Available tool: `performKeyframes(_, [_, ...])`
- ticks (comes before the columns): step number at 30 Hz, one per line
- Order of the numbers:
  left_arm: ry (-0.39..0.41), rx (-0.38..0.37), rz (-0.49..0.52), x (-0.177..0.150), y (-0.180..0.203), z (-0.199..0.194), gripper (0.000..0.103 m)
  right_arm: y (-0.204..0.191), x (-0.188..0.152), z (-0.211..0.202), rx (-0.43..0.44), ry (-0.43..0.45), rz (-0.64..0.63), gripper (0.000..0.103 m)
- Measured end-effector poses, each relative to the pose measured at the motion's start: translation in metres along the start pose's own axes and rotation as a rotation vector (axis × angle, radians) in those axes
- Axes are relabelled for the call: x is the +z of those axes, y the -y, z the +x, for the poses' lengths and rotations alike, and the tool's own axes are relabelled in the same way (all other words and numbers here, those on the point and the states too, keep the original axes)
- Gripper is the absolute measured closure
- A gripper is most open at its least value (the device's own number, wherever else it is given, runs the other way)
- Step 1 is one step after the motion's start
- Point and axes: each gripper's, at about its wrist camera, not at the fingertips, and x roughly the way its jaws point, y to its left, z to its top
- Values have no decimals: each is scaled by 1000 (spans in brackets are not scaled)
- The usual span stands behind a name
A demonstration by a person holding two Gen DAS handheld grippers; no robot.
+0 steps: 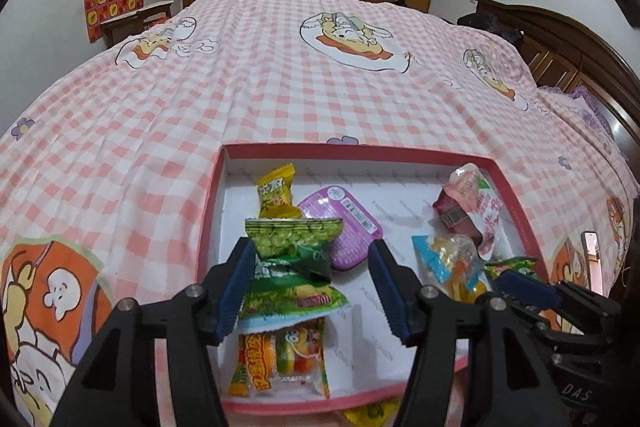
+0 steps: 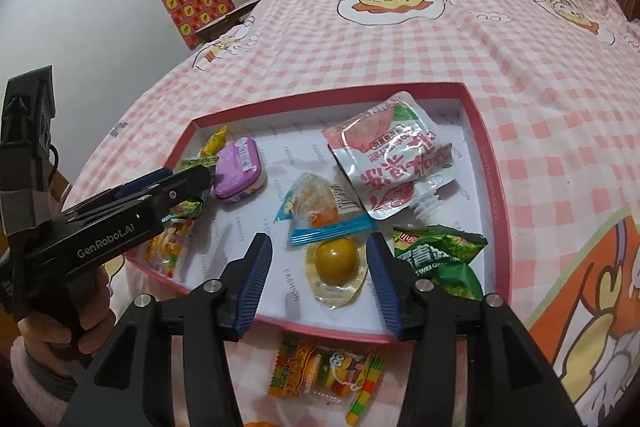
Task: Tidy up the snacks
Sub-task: 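Open the left gripper over the box while the right gripper releases the jelly cup, then grasp the yellow triangular packet with the left gripper while the right grasps the candy-stick packet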
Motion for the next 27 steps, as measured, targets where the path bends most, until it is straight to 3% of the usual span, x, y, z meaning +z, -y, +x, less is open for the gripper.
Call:
performKeyframes(15, [-11, -24, -12, -24, 3, -48, 42, -11, -20, -34, 6, 39, -34, 52])
performKeyframes(27, [-57, -65, -22, -57, 12, -62, 42, 2, -47, -42, -29, 2, 5, 52])
